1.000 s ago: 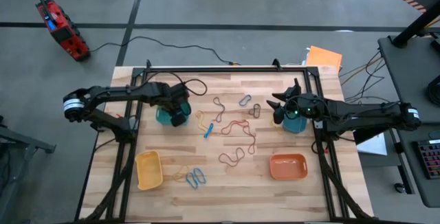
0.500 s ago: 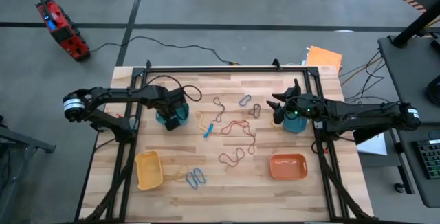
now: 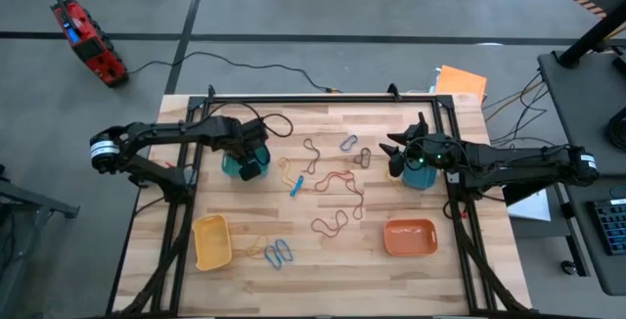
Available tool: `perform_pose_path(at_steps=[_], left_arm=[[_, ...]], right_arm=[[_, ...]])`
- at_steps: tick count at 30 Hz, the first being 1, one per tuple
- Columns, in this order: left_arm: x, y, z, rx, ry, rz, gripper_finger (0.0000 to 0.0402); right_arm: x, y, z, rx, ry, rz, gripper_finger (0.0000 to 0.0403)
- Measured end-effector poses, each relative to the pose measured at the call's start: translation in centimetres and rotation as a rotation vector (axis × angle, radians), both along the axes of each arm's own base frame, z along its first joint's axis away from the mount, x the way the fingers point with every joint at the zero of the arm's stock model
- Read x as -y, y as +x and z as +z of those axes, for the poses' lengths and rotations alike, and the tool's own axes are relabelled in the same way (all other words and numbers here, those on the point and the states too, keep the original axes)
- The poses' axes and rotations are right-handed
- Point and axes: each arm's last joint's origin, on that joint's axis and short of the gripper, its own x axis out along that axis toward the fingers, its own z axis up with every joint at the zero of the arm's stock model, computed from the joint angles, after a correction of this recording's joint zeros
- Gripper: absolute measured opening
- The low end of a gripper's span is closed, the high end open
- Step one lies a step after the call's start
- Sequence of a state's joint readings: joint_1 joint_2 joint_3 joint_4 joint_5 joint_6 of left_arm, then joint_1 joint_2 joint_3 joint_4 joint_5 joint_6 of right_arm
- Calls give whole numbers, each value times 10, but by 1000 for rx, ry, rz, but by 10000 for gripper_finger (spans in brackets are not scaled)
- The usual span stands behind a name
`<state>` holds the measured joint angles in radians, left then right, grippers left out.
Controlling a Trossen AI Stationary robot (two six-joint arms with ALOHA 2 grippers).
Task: Sort rubber bands into baskets
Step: Put the brown rubber band into the green bin
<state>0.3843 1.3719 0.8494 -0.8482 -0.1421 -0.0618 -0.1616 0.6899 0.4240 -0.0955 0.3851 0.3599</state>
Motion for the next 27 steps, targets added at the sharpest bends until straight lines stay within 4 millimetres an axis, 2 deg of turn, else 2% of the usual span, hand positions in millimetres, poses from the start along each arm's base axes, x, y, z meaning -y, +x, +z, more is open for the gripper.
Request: perform_pose_path(at_steps=[5,13,21,27], left_arm=[[0,3,-9,-25,-33,-4,0],[-1,4,-30,-160,-88,7,0],[-2,5,-32,-175,-68,1,3],[-3,6,-30,-164,-60,1,43]], right_arm=[[0,0,0,0,0,0,201],[0,0,0,4,7,-4,201],[0,0,0,3,7,-3,201],[0,0,0,3,6,-3,201]])
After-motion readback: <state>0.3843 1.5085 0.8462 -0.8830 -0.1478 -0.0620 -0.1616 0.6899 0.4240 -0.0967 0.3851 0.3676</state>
